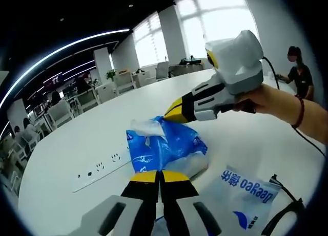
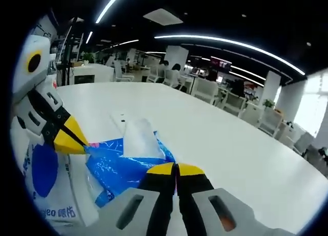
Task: Arrange the tabletop items into an orderly group along one side of the table until the central work area is clear of visible clutter.
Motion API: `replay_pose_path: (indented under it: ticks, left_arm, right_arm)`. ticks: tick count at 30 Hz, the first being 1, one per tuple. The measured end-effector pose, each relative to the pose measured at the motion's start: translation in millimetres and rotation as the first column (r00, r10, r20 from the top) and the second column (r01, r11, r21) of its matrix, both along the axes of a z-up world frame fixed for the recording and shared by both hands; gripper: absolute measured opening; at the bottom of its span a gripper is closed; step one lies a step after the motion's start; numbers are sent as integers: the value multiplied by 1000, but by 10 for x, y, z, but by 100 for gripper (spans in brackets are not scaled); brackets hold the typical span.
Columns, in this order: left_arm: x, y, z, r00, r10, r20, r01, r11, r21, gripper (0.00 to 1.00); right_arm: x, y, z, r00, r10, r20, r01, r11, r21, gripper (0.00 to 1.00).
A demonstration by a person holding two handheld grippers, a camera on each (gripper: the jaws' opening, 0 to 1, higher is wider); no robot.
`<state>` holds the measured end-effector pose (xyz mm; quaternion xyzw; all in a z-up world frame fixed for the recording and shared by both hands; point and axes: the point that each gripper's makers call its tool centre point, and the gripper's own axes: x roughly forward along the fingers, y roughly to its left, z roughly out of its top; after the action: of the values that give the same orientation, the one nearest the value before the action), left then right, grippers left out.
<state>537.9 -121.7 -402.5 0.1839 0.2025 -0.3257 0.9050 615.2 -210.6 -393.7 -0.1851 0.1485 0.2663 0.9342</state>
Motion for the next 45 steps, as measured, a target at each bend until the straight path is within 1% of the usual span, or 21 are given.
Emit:
replay_pose_path:
  ticks: [2,3,11,15,19,23,26,27,28,30,31,32,33,35,37,38,40,41,42,43,45]
  left_arm:
    - [-1,8,3,1000,1,-1,-1,1000,0,0]
    - [-2,18,6,1000,5,0,-5,1000,1,0]
    - [-18,2,79,1000,-1,19,1,1000,-9,0]
    - [-34,-43,120,999,-13,31,14,1000,-17,0]
    - [-67,-113,143,999,-30,41,31,1000,-7,0]
    - [-113,-177,217,997,-45,57,46,999,-8,0]
    - [-122,-188,234,997,-48,62,49,999,-8,0]
    - [-140,-207,265,996,-49,69,50,999,-7,0]
    - [-143,-265,259,996,-57,69,58,998,-6,0]
    - [-139,-341,221,996,-69,56,69,998,-8,0]
    - [-124,-342,171,997,-65,41,65,998,-4,0]
    - [-108,-330,146,997,-62,38,61,998,9,0]
    - [-86,-307,117,998,-56,39,55,998,27,0]
    - [-89,-297,105,998,-54,35,53,998,29,1]
    - [-51,-249,101,998,-50,41,48,998,45,3]
    - [-19,-210,85,998,-49,37,47,997,59,4]
    - [-19,-186,74,998,-51,34,49,997,65,12]
    - [18,-155,83,998,-53,34,51,996,68,14]
    - [48,-129,75,998,-57,31,54,995,80,15]
    - [41,-126,63,998,-60,30,57,995,86,17]
    - [27,-127,37,998,-64,29,61,994,92,20]
  right_arm:
    - [-12,0,11,1000,5,-2,-5,1000,-17,0]
    - [-44,-3,56,1000,7,11,-7,999,-31,0]
    - [-137,-89,191,1000,-1,24,2,999,-39,0]
    - [-216,-167,289,999,-5,42,7,999,-52,0]
    - [-319,-258,397,998,-14,58,17,998,-61,0]
    - [-435,-346,500,997,-21,75,26,997,-78,0]
    - [-456,-362,523,996,-23,81,29,996,-79,0]
    - [-486,-389,570,996,-24,91,32,996,-81,0]
    - [-585,-470,684,995,-36,97,42,997,-65,0]
    - [-603,-524,640,995,-53,84,60,995,-82,0]
    - [-611,-571,584,995,-66,73,73,992,-108,0]
    - [-630,-593,492,997,-59,49,65,988,-138,0]
    - [-637,-595,450,998,-56,35,60,988,-139,0]
    - [-641,-605,388,999,-50,20,52,990,-135,0]
    - [-622,-653,268,999,-49,-10,47,990,-131,0]
    - [-578,-684,223,998,-54,-17,52,992,-115,2]
    - [-564,-658,190,998,-45,-38,43,997,-68,16]
    - [-552,-637,166,997,-42,-62,40,999,-21,22]
    - [-545,-587,147,996,-16,-86,19,999,36,26]
    - [-537,-571,139,996,-6,-90,11,998,54,27]
    - [-498,-586,70,995,-15,-97,19,999,44,24]
